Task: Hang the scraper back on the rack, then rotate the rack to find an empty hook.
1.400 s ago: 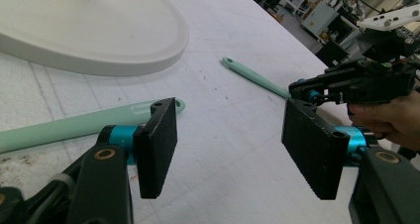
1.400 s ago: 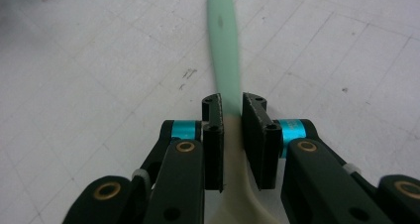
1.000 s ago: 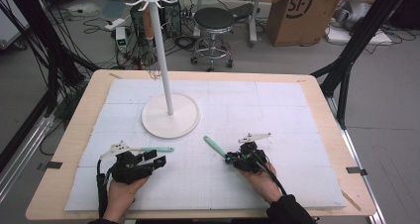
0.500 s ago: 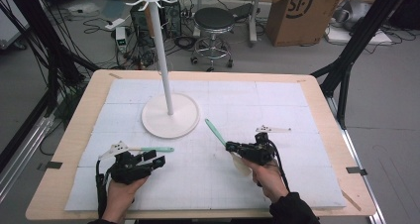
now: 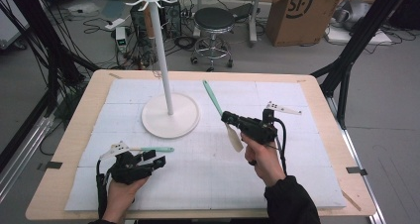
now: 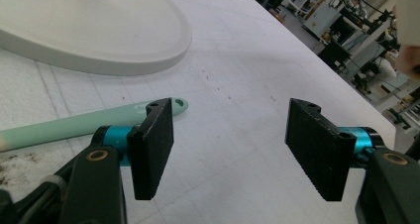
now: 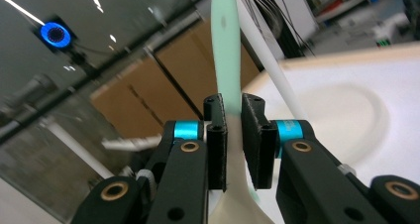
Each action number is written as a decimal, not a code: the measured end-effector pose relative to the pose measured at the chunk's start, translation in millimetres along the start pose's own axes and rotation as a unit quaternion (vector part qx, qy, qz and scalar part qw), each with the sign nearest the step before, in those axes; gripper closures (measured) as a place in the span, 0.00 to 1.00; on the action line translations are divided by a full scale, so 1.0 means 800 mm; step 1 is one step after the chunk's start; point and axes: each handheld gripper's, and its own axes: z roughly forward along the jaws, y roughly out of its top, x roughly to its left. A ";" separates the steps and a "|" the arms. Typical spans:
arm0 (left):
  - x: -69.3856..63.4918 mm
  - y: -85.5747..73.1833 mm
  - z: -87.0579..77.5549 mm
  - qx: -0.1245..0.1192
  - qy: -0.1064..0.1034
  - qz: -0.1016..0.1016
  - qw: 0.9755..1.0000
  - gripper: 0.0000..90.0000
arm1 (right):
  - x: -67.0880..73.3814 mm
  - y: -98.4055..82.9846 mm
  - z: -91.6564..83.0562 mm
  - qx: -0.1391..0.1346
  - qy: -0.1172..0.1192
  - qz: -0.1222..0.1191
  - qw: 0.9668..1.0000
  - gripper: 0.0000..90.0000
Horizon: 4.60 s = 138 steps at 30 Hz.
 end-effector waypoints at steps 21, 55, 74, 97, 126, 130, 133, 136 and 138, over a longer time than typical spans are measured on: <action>0.000 0.000 0.001 -0.001 -0.004 0.002 1.000 0.41 | 0.033 0.071 0.041 -0.106 0.075 -0.028 0.991 0.91; 0.000 0.000 0.000 -0.003 -0.010 0.001 1.000 0.41 | 0.082 0.124 0.136 -0.112 0.087 -0.073 0.987 0.91; 0.000 0.000 -0.001 -0.002 -0.012 0.000 1.000 0.41 | 0.078 0.127 0.141 -0.109 0.080 -0.071 0.988 0.91; 0.000 -0.001 -0.002 -0.003 -0.016 -0.001 1.000 0.41 | 0.081 0.129 0.159 -0.084 0.040 -0.076 0.993 0.91; -0.002 -0.002 -0.001 0.003 -0.012 0.008 1.000 0.42 | 0.076 0.117 0.153 -0.104 0.009 -0.100 0.989 0.54; -0.002 -0.002 0.000 0.003 -0.010 0.007 1.000 0.42 | 0.079 0.115 0.150 -0.123 0.009 -0.090 0.988 0.58; -0.002 -0.002 0.000 0.003 -0.011 0.007 1.000 0.42 | 0.080 0.120 0.146 -0.152 0.021 -0.081 0.985 0.70; -0.002 -0.002 0.000 0.002 -0.011 0.006 1.000 0.42 | 0.080 0.131 0.144 -0.169 0.018 -0.072 0.983 0.71; -0.002 -0.001 0.000 0.001 -0.010 0.007 1.000 0.42 | 0.079 0.140 0.145 -0.176 0.018 -0.062 0.982 0.76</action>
